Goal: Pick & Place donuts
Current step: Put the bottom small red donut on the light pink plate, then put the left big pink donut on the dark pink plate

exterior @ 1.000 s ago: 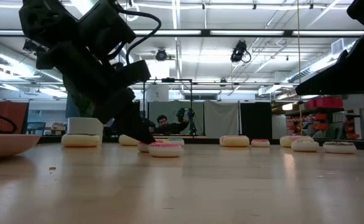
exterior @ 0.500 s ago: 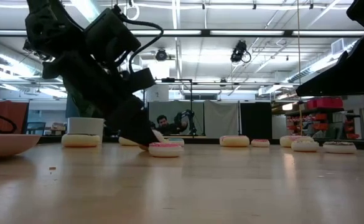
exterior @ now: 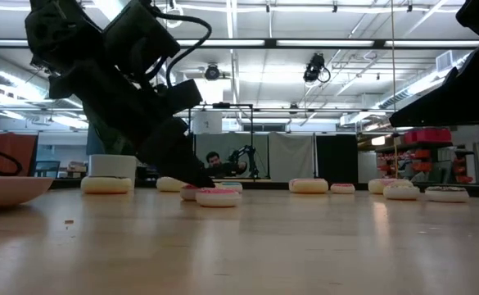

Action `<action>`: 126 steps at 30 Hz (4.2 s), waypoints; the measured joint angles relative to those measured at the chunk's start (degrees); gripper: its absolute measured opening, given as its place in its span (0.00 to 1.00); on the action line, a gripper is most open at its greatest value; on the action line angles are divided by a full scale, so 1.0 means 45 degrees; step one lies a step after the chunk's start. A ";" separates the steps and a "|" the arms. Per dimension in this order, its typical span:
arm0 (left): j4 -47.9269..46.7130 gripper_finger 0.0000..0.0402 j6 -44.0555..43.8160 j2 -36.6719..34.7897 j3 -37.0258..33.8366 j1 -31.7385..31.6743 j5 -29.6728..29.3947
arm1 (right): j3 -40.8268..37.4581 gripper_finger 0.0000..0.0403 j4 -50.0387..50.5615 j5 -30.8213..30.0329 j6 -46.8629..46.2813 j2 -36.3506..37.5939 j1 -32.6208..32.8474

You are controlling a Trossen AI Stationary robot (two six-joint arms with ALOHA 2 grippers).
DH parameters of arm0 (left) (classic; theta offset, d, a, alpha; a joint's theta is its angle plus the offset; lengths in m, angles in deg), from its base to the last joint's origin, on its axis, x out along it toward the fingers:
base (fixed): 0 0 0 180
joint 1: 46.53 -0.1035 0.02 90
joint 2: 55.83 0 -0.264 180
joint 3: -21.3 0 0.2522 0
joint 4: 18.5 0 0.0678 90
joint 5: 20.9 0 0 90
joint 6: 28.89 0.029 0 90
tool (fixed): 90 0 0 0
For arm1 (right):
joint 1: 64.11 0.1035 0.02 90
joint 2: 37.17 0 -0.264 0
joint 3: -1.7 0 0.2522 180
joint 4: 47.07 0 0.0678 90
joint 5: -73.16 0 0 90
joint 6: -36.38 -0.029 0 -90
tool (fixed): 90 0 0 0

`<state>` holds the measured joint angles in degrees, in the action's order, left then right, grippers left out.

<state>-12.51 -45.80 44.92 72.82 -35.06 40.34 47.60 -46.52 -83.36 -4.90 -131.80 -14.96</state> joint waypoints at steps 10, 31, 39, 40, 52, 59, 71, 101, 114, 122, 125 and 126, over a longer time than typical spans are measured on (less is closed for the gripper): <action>-0.0662 0.79 -0.0406 0.0078 -0.0010 -0.0085 0.0215 | 0.0000 0.35 -0.0010 -0.0010 0.0000 0.0000 0.0000; -0.0528 0.57 -0.0291 0.0089 -0.0010 -0.0302 0.0083 | 0.0000 0.35 -0.0107 0.0125 -0.0049 0.0000 -0.0005; -0.0610 0.54 0.0381 -0.0596 -0.0007 0.0127 -0.0605 | 0.0000 0.35 -0.0107 0.0121 -0.0044 0.0000 -0.0005; -0.0713 0.54 0.0488 -0.0746 -0.0007 0.0189 -0.0616 | 0.0000 0.35 -0.0107 0.0121 -0.0042 0.0000 -0.0005; -0.4497 0.54 0.0319 -0.3416 0.0000 0.1530 -0.1141 | 0.0000 0.35 -0.0102 0.0121 -0.0010 0.0000 -0.0005; -0.9824 0.54 -0.4155 -0.5411 0.0015 0.3055 -0.0159 | 0.0000 0.35 -0.0102 0.0008 0.0000 0.0000 -0.0005; -1.4530 0.54 -1.3493 -0.5537 0.0010 0.7608 0.1437 | 0.0000 0.35 -0.0097 -0.0228 0.0087 0.0000 -0.0044; -1.4465 0.55 -1.5866 -0.3427 0.0457 0.9699 0.1954 | 0.0000 0.35 -0.0170 -0.0262 0.0302 0.0000 -0.0185; -1.4847 0.80 -1.6021 -0.4958 0.0427 0.9343 0.2372 | 0.0000 0.35 -0.0210 -0.0223 0.0317 0.0000 -0.0206; -1.4796 0.81 -1.3669 -0.6378 0.1001 0.9336 -0.2525 | 0.0000 0.35 -0.0666 0.2992 0.0943 0.0000 -0.1615; -1.4073 0.81 -1.2027 -0.6397 0.1039 0.9321 -0.5325 | 0.0000 0.35 -0.1555 0.4656 0.2467 0.0000 -0.2454; -1.3833 0.81 -1.1570 -0.6363 0.1028 0.9320 -0.6005 | 0.0000 0.35 -0.1934 0.5281 0.3070 0.0000 -0.2769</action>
<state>-74.76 -97.86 16.29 77.44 6.88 13.32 47.60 -55.22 -59.60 8.91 -131.80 -27.42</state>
